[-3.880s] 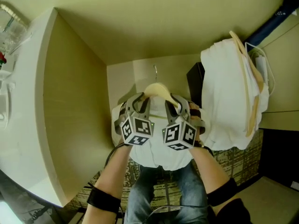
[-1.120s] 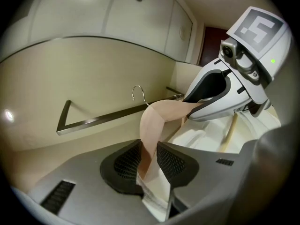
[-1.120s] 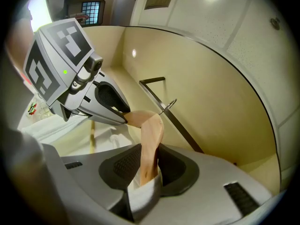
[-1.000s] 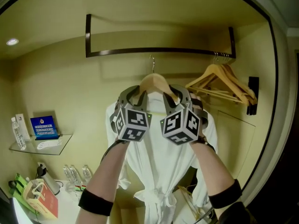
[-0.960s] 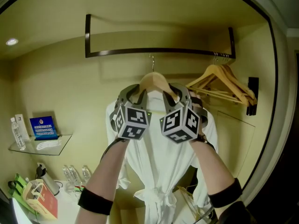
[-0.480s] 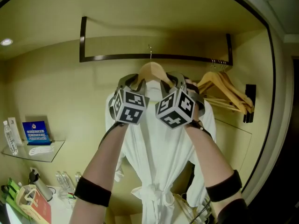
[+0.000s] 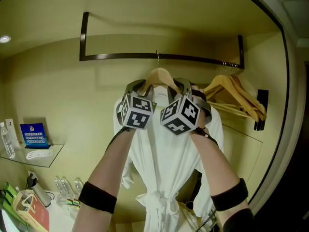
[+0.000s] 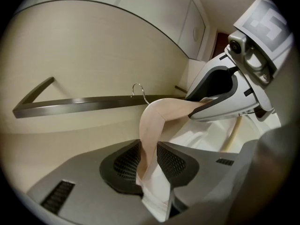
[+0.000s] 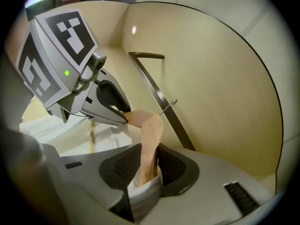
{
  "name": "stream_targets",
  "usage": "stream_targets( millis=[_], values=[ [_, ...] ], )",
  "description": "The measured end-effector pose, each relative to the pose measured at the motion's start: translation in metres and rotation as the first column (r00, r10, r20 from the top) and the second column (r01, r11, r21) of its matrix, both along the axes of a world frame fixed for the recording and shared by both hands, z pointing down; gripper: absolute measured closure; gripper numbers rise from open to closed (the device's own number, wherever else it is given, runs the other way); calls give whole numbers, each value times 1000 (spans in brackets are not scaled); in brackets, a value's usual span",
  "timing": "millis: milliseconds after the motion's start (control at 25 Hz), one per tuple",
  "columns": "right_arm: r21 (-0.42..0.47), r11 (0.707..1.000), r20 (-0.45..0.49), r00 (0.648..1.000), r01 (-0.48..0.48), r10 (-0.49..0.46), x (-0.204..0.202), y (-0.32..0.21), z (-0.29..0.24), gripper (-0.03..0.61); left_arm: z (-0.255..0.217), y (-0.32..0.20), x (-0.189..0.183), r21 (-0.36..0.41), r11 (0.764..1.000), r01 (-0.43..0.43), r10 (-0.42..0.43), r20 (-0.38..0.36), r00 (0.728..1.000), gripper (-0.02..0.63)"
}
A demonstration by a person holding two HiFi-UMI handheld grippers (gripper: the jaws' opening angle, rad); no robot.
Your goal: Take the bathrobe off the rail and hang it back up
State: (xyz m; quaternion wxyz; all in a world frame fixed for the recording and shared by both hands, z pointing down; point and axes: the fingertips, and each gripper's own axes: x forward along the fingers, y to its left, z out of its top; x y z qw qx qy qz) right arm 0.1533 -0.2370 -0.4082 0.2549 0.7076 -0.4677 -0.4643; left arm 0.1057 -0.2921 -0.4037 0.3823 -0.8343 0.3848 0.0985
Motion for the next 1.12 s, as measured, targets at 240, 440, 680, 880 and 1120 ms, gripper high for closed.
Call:
stream_targets(
  millis=[240, 440, 680, 880, 1120],
  values=[
    [3, 1000, -5, 1000, -14, 14, 1, -5, -1, 451, -1, -7, 2, -11, 1000, -10, 10, -5, 1000, 514],
    [11, 1000, -10, 1000, -18, 18, 3, -9, -1, 451, -1, -11, 4, -18, 1000, -4, 4, -16, 1000, 514],
    [8, 1000, 3, 1000, -13, 13, 7, -18, 2, 451, 1, -19, 8, -32, 999, 1, -1, -21, 1000, 514],
    [12, 1000, -3, 1000, -14, 14, 10, -22, 8, 451, 8, -23, 9, -23, 1000, 3, -3, -30, 1000, 512],
    [17, 1000, -16, 1000, -22, 22, 10, -24, 7, 449, 6, -24, 7, -9, 1000, 13, -13, -40, 999, 512]
  ],
)
